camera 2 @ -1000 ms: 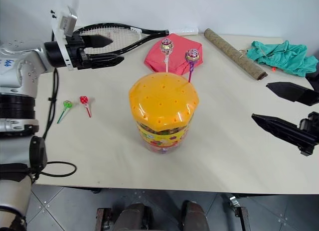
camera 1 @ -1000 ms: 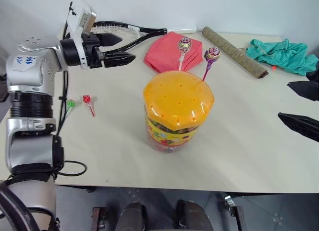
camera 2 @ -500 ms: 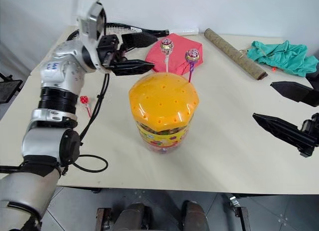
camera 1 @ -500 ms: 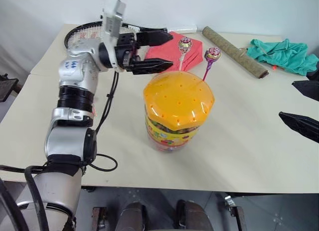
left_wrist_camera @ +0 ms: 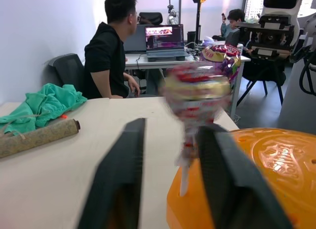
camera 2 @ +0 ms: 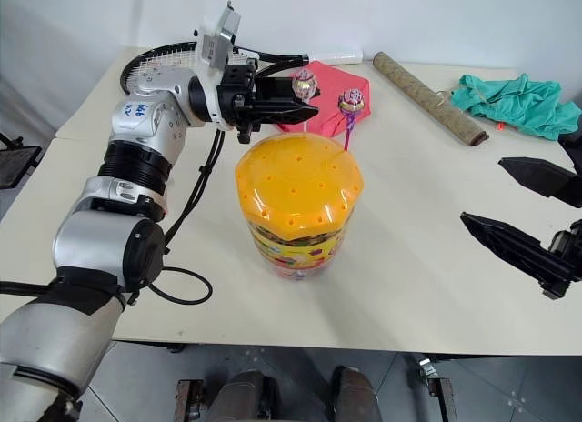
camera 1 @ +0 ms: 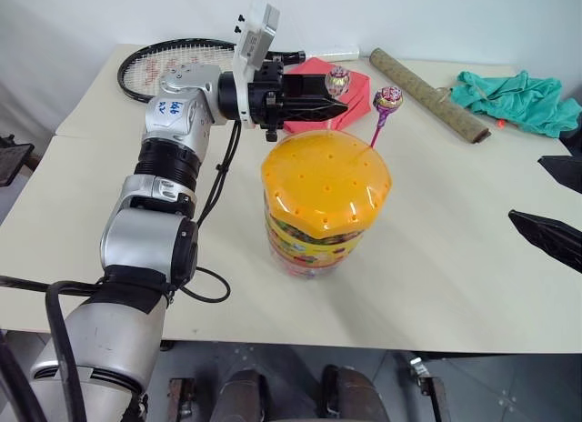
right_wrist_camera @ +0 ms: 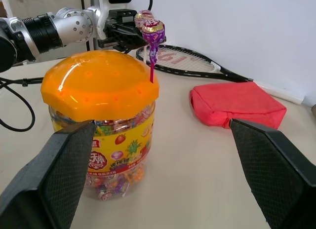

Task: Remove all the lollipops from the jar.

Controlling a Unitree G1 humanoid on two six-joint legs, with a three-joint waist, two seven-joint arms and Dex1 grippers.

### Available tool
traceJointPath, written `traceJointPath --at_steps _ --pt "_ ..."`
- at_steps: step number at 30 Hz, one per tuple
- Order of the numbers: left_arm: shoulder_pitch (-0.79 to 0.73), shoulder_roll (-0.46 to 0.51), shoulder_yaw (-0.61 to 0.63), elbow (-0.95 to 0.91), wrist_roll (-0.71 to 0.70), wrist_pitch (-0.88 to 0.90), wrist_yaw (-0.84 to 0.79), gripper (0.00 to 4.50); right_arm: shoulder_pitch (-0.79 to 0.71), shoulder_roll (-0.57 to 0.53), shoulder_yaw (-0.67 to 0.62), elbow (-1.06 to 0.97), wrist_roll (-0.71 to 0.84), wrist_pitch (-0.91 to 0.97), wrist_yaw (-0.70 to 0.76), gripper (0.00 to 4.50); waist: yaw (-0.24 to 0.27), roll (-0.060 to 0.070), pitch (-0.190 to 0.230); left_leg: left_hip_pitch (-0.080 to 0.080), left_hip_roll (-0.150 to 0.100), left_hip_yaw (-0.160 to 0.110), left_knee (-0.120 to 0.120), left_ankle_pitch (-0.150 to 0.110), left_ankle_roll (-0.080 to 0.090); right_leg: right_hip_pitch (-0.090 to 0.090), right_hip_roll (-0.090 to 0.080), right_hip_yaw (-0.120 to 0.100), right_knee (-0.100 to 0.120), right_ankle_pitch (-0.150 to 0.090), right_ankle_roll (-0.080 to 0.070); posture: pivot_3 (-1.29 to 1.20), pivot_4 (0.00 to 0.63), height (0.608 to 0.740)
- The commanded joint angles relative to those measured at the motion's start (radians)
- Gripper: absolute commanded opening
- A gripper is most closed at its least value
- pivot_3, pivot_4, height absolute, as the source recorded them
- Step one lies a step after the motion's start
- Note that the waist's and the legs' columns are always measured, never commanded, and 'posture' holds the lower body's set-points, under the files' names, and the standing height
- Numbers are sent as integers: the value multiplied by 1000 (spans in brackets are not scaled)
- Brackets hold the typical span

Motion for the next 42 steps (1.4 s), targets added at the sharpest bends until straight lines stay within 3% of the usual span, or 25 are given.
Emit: traceJointPath --at_steps 1,2,6,11,19,25,32,41,42 --pt "-90 3 45 -23 -30 67 45 307 -2 6 -20 -6 11 -32 -10 4500 0 0 0 0 0 0 0 0 0 0 0 0 0 0 0 0 150 740" --pt "-98 5 52 -27 -34 78 51 30 -3 5 -17 -5 11 -34 -12 4500 0 0 0 -1 0 0 0 0 0 0 0 0 0 0 0 0 150 740" --pt "-144 23 93 -49 -46 125 118 30 -8 2 -2 5 7 -45 -12 4500 -2 0 0 0 0 -1 0 0 0 0 0 0 0 0 0 0 150 740" --pt "-179 97 123 -83 -6 242 340 30 -43 -20 41 37 0 -50 1 4500 -4 0 0 0 0 -1 0 0 0 0 0 0 0 0 0 0 150 740" --pt "-95 327 -29 -154 195 629 555 30 -118 -53 135 113 -35 -62 50 4500 -7 0 0 0 0 -1 -1 0 0 0 0 0 0 0 0 0 150 740" --pt "52 508 -169 -230 350 921 657 30 -204 -74 221 185 -68 -74 94 4500 -7 0 0 0 0 -1 -1 0 0 -1 0 0 0 0 0 0 150 740" --pt "207 665 -300 -261 486 1093 754 30 -283 -73 307 242 -107 -90 135 4500 -6 -1 0 -1 0 -1 0 0 0 -1 0 -1 0 0 0 0 150 740" --pt "323 754 -411 -303 472 1254 714 30 -326 -65 348 272 -137 -95 168 4500 1 -1 0 0 0 -1 0 0 0 -1 0 -1 1 0 0 0 150 740" --pt "327 755 -405 -310 460 1266 707 262 -327 -64 348 272 -139 -95 169 4500 3 -1 0 0 0 -1 0 0 0 -1 0 -1 1 0 0 0 150 740"
